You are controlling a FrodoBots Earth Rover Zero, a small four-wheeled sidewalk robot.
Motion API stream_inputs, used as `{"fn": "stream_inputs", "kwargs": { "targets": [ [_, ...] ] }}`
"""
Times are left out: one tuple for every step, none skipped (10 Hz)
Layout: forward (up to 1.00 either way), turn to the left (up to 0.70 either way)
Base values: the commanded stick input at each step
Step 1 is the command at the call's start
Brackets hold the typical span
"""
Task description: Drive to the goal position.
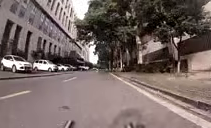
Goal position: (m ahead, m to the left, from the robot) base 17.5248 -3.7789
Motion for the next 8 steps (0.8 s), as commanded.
{"fn": "stream_inputs", "kwargs": {
  "targets": [
    [0.70, 0.00],
    [0.70, 0.00],
    [0.70, 0.00],
    [0.70, 0.00],
    [0.70, 0.00],
    [0.70, 0.00],
    [0.70, 0.00],
    [0.70, 0.00]
  ]
}}
